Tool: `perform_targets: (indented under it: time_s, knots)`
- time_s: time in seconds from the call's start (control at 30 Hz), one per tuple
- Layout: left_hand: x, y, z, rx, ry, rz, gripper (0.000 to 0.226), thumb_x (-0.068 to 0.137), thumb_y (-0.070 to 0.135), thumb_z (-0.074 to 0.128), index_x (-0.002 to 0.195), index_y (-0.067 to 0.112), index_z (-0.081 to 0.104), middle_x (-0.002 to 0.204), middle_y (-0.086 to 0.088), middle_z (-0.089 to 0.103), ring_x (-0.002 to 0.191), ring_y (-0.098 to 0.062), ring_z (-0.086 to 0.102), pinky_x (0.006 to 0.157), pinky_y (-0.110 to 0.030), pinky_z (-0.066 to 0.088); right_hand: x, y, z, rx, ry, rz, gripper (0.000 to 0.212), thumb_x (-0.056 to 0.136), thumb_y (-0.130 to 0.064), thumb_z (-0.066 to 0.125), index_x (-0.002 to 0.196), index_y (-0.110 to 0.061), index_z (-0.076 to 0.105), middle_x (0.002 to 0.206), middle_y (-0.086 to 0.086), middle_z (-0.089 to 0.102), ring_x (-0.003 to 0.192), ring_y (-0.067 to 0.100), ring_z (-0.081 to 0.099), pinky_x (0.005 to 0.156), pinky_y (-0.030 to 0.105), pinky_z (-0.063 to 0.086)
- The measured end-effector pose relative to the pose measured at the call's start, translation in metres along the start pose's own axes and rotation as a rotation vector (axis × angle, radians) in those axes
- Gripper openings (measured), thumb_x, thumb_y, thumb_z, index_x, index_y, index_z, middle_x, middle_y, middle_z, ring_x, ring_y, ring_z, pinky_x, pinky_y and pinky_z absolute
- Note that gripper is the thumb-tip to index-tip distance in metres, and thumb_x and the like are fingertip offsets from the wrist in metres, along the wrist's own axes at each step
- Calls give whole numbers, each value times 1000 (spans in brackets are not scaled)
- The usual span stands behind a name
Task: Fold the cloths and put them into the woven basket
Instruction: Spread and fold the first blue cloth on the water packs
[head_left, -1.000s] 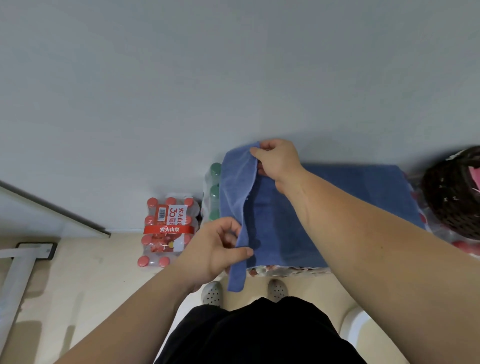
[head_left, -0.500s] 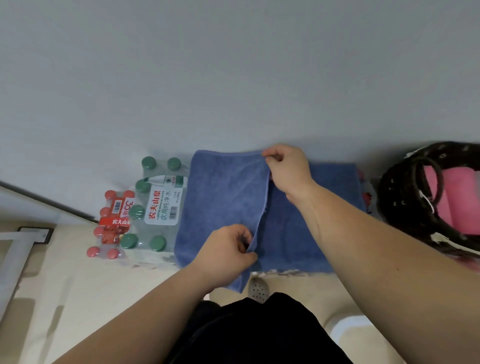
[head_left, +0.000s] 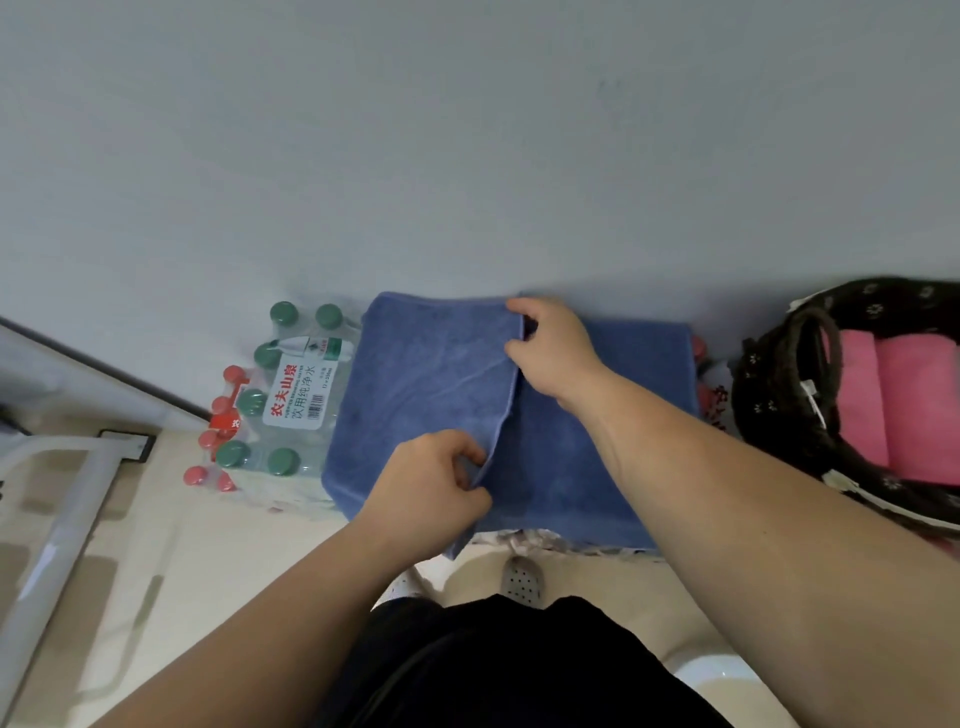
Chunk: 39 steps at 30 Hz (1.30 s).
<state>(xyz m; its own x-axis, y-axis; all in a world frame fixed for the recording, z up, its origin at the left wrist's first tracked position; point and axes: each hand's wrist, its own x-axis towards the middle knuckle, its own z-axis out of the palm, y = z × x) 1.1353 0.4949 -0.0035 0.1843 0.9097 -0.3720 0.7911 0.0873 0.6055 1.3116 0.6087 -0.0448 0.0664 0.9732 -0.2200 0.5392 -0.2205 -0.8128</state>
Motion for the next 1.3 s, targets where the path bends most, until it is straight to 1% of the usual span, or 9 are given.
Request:
perform_targets:
  time_s: [0.1,0.37,0.57,0.7,0.9,1.0,1.07,1.13,1.3]
  knots:
    - [-2,20,3,-69,-65,23,22,70,10,67,84,28,65,58,7,65,52,-3,57,57,-28,53,-3,0,-17,16,29,-20,57,87,-4,58,141,-17,53,144,1,49,130,18,49,110,32,40]
    - [14,74,43,-106,-271,130,19,75,8,65,90,19,65,53,11,59,42,3,53,63,-32,56,-19,28,-65,99,181,81,53,90,3,49,139,-13,54,143,1,51,126,13,50,95,16,42]
    - [19,102,72,-74,-403,214,15,78,6,63,87,19,63,59,5,63,43,1,53,60,-28,52,-38,55,-94,29,313,156,50,88,2,50,136,-10,58,140,10,52,129,22,50,110,27,36]
    - [23,111,90,-37,-398,234,14,77,6,62,88,-2,62,66,-17,62,56,-14,48,62,-35,44,-47,62,-100,-81,331,183,50,90,1,50,140,-3,51,139,17,46,127,27,47,102,16,27]
    - [29,118,106,-77,-455,228,13,80,4,57,85,-8,58,69,-24,61,57,-19,45,62,-41,43,-46,66,-97,-247,263,232,39,92,-12,53,129,1,51,135,15,39,121,32,45,103,27,32]
    - [28,117,102,-150,-540,225,18,89,9,56,101,1,66,70,-18,65,60,-17,56,69,-42,53,-45,66,-91,-446,221,284,42,89,-29,58,123,-5,52,137,13,35,126,35,38,108,38,33]
    - [27,108,91,-212,-501,200,26,91,11,56,116,13,66,71,-6,68,64,-15,63,75,-38,57,-48,62,-84,-585,208,291,59,88,-40,59,138,-13,45,151,12,24,136,36,26,112,46,27]
    - [28,91,75,-256,-389,192,20,91,12,61,109,16,68,71,-2,69,61,-13,65,69,-31,56,-50,55,-72,-689,232,193,66,87,-46,59,146,-23,40,159,11,15,142,36,18,112,51,23]
    - [23,17,25,-247,48,-1,11,86,20,71,76,24,67,65,0,66,57,-14,60,61,-38,56,-43,15,-31,-675,124,-193,46,94,-42,51,138,-28,51,144,4,40,130,30,35,102,45,30]
